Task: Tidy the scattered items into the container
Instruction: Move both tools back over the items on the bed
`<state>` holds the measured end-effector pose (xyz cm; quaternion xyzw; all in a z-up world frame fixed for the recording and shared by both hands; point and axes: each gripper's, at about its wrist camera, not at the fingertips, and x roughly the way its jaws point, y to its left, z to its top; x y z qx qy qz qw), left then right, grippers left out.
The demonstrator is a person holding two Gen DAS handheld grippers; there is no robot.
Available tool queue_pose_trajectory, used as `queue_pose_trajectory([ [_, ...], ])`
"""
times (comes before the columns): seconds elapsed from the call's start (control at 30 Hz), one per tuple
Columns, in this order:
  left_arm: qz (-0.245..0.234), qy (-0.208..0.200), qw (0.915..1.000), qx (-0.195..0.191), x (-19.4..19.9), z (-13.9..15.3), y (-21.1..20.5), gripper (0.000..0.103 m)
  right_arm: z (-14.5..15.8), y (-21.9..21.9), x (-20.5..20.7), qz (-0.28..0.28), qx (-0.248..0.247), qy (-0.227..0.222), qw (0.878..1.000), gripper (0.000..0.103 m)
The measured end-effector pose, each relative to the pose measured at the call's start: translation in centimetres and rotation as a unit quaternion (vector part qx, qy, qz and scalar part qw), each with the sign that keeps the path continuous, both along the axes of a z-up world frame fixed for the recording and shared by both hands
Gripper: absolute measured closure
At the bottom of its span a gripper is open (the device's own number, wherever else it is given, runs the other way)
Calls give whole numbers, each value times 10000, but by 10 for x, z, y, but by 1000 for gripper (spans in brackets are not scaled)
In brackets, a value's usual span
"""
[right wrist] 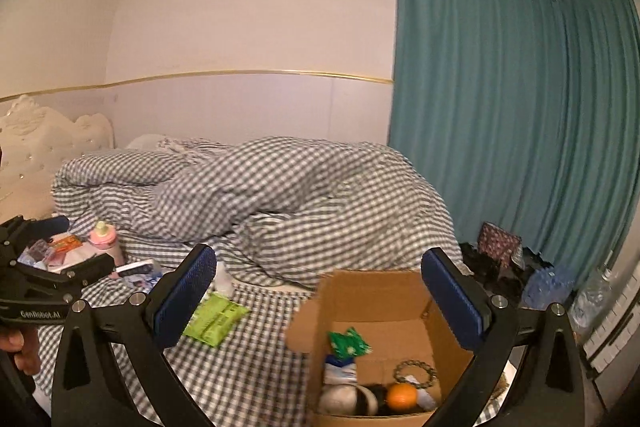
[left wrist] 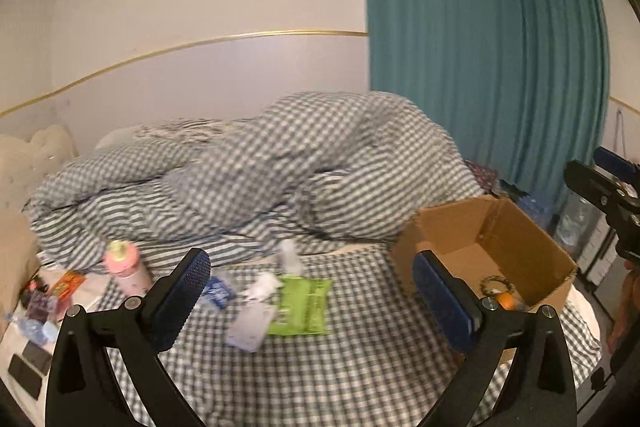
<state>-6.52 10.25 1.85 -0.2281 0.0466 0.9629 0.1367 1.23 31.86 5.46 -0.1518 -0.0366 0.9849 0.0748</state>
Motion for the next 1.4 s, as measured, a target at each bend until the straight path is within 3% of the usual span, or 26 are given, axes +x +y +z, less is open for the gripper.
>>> queue_pose_trajectory([
  [0.43,897,124,9958,96,13,11,-108,0,3,-77,-17,605,110,-61,9981,0],
  [0.83,1315,119,9911,166,18,10,-155,0,-6,-124,-34,964,169,-171,9951,0],
  [1.13,1377,-93,9904,74,-5,-19,-169,0,-30,-133,-63,997,199,-480,9937,0],
  [1.4,1318,-355,9905,-149,-55,-62,-177,0,-65,-131,-104,976,169,-973,9903,0],
])
